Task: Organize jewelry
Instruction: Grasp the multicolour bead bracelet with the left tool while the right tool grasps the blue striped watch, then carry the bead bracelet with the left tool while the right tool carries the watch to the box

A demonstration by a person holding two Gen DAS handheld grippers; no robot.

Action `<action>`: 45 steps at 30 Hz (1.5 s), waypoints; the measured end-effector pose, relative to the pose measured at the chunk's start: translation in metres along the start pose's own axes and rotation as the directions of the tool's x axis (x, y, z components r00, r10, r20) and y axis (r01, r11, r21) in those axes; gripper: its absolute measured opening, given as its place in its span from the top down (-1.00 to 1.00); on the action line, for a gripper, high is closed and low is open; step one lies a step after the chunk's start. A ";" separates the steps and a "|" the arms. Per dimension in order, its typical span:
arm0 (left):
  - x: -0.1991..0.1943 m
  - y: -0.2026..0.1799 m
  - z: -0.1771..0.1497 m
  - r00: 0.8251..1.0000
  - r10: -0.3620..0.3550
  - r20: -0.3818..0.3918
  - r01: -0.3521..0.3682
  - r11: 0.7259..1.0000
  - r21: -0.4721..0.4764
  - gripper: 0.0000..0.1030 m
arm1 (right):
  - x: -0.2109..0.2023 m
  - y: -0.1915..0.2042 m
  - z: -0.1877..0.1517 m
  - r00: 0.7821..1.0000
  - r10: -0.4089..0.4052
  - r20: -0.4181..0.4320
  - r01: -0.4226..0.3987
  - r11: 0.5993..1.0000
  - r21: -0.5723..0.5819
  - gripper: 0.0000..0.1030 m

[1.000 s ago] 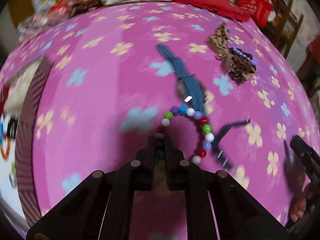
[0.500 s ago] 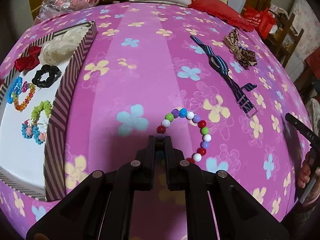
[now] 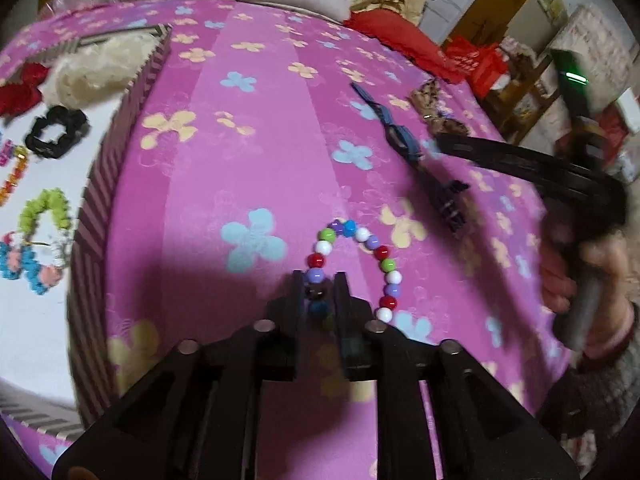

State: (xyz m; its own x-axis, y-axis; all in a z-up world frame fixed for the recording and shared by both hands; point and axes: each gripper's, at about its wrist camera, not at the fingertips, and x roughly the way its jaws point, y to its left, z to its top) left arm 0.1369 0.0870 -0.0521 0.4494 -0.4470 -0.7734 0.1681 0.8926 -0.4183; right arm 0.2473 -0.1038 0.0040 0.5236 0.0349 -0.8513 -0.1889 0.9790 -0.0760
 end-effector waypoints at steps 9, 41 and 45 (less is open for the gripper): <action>0.006 -0.018 0.005 1.000 -0.007 0.014 0.007 0.998 0.056 0.58 | 0.040 0.026 0.013 0.996 -0.076 -0.044 0.075 0.997 -0.032 -0.14; -0.195 0.117 0.005 0.894 0.027 0.446 0.101 0.960 -0.262 0.86 | -0.142 0.076 0.005 0.942 0.285 0.178 -0.293 0.956 0.019 0.27; -0.203 0.149 -0.007 0.891 0.107 0.441 0.066 0.931 -0.359 0.86 | -0.151 0.111 0.013 0.923 0.344 0.172 -0.345 0.938 -0.025 0.27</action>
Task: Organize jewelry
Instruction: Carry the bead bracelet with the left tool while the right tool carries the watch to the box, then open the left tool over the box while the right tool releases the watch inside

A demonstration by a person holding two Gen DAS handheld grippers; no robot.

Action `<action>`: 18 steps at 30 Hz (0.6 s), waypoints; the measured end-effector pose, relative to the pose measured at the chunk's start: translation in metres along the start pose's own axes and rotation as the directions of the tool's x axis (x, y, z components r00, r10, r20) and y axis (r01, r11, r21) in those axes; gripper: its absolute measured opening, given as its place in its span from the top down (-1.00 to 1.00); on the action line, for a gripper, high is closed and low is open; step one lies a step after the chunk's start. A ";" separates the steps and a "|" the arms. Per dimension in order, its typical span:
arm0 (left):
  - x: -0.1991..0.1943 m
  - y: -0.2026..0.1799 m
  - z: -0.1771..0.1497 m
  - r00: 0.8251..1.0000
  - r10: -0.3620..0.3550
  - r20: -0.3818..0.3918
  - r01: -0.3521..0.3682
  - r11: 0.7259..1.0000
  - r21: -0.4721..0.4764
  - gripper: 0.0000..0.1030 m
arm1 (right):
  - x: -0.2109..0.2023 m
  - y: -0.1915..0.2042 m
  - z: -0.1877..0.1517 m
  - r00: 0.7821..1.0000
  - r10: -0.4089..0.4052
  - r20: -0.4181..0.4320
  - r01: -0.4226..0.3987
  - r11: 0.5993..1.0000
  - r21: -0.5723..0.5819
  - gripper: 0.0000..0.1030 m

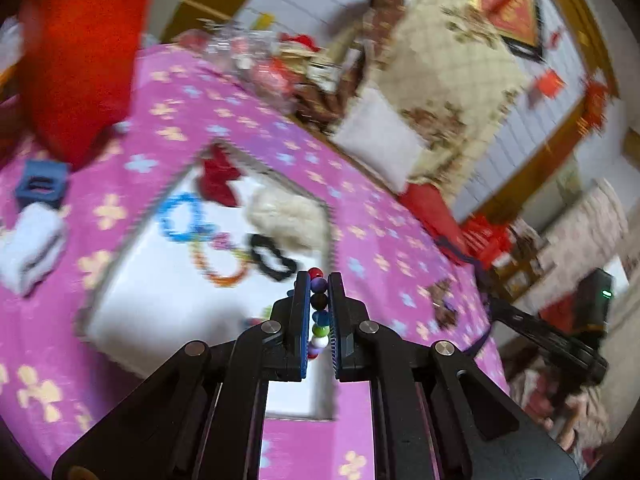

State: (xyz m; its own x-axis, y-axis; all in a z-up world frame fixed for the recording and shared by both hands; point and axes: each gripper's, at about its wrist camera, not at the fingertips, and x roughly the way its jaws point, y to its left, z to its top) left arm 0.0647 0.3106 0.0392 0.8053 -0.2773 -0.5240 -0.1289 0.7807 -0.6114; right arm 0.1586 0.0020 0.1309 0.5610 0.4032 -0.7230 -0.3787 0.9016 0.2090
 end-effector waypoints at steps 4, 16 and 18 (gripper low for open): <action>0.008 0.024 0.001 0.993 0.116 -0.020 -0.117 0.992 -0.044 0.86 | 0.019 0.038 0.007 0.999 0.038 -0.021 -0.039 0.999 -0.032 0.27; 0.033 0.061 -0.002 0.958 0.270 -0.100 -0.281 0.953 -0.113 0.86 | 0.122 0.122 0.011 0.987 0.020 -0.160 -0.043 0.988 -0.146 0.27; 0.036 0.064 -0.001 0.951 0.292 -0.104 -0.303 0.946 -0.112 0.86 | 0.137 0.130 0.016 0.984 0.027 -0.178 -0.054 0.988 -0.147 0.27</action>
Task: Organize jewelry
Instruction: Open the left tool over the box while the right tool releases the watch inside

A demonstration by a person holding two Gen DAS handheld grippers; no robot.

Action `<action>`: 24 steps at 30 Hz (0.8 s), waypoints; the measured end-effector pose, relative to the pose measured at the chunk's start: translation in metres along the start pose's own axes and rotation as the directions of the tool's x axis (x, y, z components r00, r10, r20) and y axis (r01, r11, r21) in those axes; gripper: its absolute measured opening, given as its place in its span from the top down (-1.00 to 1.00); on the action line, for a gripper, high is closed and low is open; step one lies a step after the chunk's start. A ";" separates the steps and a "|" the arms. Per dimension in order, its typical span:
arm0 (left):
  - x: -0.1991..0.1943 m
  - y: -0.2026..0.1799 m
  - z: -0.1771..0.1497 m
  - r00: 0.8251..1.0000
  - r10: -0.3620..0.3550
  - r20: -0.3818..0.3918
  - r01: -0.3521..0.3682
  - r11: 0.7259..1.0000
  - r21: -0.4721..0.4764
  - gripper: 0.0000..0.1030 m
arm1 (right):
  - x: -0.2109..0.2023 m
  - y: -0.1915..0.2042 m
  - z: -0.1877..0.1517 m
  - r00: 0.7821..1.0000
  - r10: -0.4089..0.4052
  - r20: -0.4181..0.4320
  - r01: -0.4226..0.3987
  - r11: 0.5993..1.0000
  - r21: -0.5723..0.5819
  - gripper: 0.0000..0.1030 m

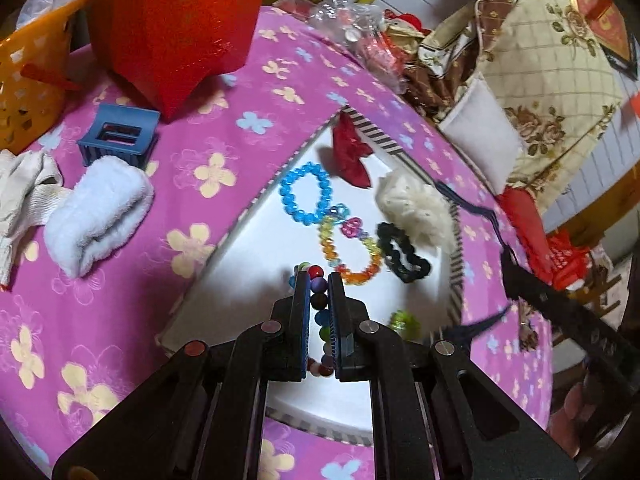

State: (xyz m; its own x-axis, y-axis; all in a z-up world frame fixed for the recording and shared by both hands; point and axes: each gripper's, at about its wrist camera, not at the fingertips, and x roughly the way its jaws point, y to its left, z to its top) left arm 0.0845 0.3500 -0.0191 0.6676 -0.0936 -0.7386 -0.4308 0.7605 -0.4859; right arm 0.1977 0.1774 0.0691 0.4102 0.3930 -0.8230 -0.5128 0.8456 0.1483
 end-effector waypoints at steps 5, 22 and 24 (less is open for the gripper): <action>0.011 0.002 0.003 1.000 0.019 -0.009 -0.019 1.000 -0.010 0.86 | 0.041 0.026 0.028 0.999 -0.003 -0.035 0.001 0.999 -0.032 0.26; 0.020 0.021 0.014 1.000 -0.006 -0.022 0.004 0.996 -0.092 0.86 | 0.147 0.028 0.064 0.986 -0.072 -0.148 0.067 0.997 -0.035 0.24; 0.018 0.021 0.013 1.000 -0.018 -0.021 0.016 0.995 -0.094 0.83 | 0.140 0.030 0.064 0.989 -0.086 -0.119 0.080 0.995 -0.056 0.04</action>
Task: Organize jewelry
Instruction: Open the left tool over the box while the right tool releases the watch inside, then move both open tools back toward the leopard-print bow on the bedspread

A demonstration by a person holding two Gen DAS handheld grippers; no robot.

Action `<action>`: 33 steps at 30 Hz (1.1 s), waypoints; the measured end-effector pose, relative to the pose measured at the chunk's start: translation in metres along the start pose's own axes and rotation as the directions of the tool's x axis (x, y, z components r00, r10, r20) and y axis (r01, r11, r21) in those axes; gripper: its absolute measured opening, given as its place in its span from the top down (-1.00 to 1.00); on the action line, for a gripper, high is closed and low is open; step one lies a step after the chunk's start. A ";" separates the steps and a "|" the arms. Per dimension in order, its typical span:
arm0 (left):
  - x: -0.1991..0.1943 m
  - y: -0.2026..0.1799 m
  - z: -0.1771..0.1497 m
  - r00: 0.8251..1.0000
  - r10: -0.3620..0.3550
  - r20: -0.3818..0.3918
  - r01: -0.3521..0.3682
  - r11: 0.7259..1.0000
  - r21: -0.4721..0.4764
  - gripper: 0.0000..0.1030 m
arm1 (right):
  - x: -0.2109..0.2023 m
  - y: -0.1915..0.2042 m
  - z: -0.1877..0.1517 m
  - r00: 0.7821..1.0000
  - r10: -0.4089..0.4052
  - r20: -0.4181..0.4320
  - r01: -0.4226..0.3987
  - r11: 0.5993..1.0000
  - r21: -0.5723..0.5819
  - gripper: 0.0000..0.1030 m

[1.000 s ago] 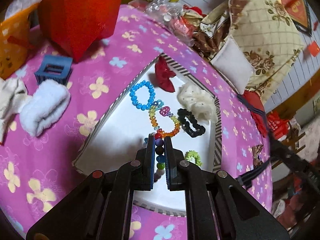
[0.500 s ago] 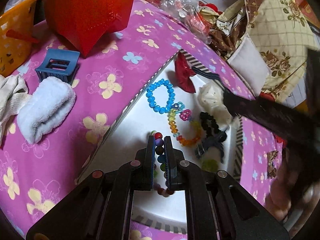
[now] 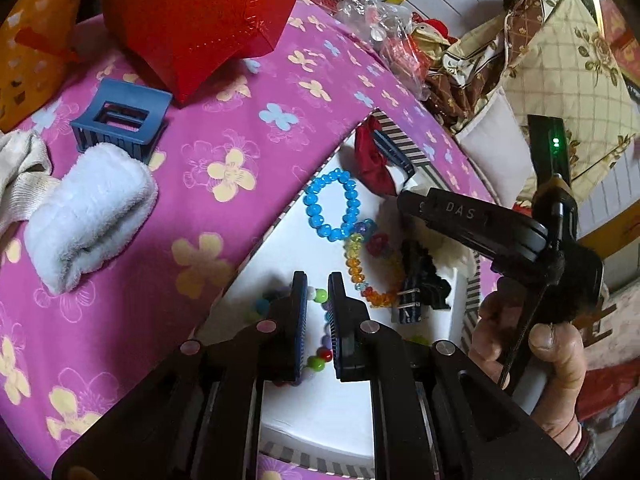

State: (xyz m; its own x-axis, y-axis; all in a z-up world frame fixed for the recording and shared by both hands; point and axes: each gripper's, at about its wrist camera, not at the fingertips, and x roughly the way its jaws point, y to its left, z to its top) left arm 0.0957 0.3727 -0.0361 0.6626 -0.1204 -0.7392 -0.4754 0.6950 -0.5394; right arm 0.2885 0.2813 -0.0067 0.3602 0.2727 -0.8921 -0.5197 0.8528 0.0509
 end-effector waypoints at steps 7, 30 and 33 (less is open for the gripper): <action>-0.009 -0.001 -0.002 1.000 -0.014 0.016 0.014 1.000 -0.001 0.69 | -0.038 -0.020 -0.008 0.997 -0.034 0.063 0.032 0.999 0.039 0.00; -0.057 -0.137 -0.104 0.975 -0.221 -0.013 0.210 0.902 0.376 0.21 | -0.204 -0.300 -0.268 0.950 -0.308 0.046 0.265 0.878 0.399 0.00; -0.055 -0.176 -0.144 0.963 -0.259 -0.070 0.261 0.847 0.463 0.18 | -0.216 -0.344 -0.287 0.937 -0.349 0.025 0.297 0.830 0.472 0.00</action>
State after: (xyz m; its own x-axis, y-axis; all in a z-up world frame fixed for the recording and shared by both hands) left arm 0.0596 0.1553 0.0412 0.7212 -0.3455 -0.6003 0.0388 0.8855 -0.4630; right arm 0.1673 -0.1991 0.0398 0.5381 -0.0309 -0.8423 0.0409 0.9991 -0.0105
